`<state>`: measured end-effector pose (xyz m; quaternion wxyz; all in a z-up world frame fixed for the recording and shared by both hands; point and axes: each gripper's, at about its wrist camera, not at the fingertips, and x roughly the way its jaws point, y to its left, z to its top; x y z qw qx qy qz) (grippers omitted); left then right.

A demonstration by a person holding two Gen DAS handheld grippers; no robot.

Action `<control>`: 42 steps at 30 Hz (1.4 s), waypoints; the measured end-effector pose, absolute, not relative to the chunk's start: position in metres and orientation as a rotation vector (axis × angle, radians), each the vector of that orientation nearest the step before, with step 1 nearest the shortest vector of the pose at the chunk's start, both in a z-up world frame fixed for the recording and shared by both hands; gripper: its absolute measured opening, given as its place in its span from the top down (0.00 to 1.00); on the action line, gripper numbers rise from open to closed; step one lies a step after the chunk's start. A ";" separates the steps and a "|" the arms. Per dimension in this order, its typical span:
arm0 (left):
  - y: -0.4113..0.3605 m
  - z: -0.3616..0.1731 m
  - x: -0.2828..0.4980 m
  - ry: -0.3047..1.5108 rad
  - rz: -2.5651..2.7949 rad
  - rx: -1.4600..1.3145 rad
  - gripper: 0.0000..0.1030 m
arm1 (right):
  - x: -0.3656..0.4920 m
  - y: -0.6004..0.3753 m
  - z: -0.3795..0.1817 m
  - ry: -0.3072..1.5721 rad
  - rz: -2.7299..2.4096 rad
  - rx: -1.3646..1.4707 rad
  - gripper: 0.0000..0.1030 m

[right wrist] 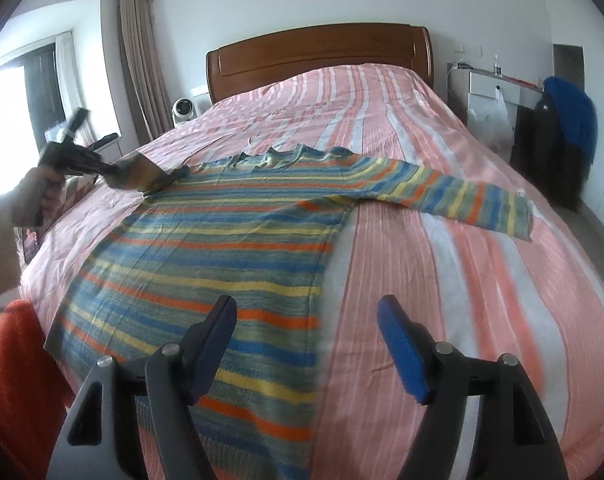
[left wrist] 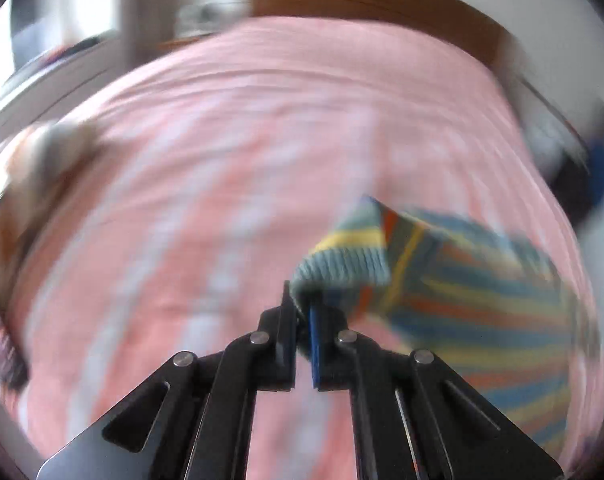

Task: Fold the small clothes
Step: 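Grasp the other sleeve cuff with the left gripper and fold it across the body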

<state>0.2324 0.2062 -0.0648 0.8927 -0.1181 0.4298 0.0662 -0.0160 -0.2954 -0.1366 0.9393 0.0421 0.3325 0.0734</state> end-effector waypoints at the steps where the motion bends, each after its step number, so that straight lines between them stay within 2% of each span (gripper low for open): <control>1: 0.228 -0.071 0.233 0.900 0.198 -0.291 0.97 | -0.015 -0.294 -0.138 0.686 0.155 0.085 0.30; 4: 0.272 -0.100 0.229 0.946 0.306 -0.384 0.98 | -0.013 -0.289 -0.141 0.697 0.167 0.075 0.30; 8: 0.295 -0.127 0.223 0.976 0.356 -0.431 0.98 | -0.013 -0.284 -0.144 0.713 0.170 0.054 0.30; 10: 0.304 -0.134 0.220 0.976 0.383 -0.456 1.00 | -0.012 -0.283 -0.146 0.722 0.169 0.056 0.30; 19: 0.335 -0.151 0.190 0.981 0.398 -0.545 0.99 | -0.006 -0.287 -0.151 0.743 0.156 0.081 0.30; 20: 0.334 -0.148 0.185 0.971 0.391 -0.544 0.93 | -0.006 -0.287 -0.151 0.741 0.156 0.081 0.30; 22: 0.322 -0.133 0.180 0.922 0.359 -0.486 0.51 | -0.006 -0.287 -0.151 0.738 0.156 0.080 0.30; 24: 0.301 -0.116 0.176 0.864 0.306 -0.406 0.35 | -0.006 -0.286 -0.152 0.740 0.157 0.080 0.30; 25: 0.290 -0.111 0.178 0.852 0.267 -0.379 0.31 | -0.005 -0.286 -0.152 0.745 0.158 0.081 0.30; 28: 0.255 -0.108 0.196 0.876 0.155 -0.322 0.22 | -0.004 -0.284 -0.154 0.752 0.162 0.083 0.30; 30: 0.238 -0.117 0.210 0.908 0.147 -0.265 0.19 | -0.005 -0.284 -0.153 0.748 0.160 0.075 0.30; 31: 0.234 -0.128 0.219 0.944 0.170 -0.235 0.19 | -0.006 -0.284 -0.152 0.745 0.157 0.071 0.30; 33: 0.242 -0.153 0.224 1.026 0.292 -0.218 0.26 | -0.007 -0.286 -0.150 0.737 0.148 0.071 0.30; 37: 0.281 -0.152 0.183 0.969 0.450 -0.338 0.22 | -0.014 -0.299 -0.144 0.713 0.108 0.082 0.30; 41: 0.278 -0.129 0.144 0.933 0.432 -0.325 0.21 | -0.009 -0.313 -0.146 0.713 0.064 0.103 0.30; 42: 0.270 -0.122 0.133 0.922 0.376 -0.335 0.17 | -0.008 -0.315 -0.145 0.711 0.055 0.109 0.30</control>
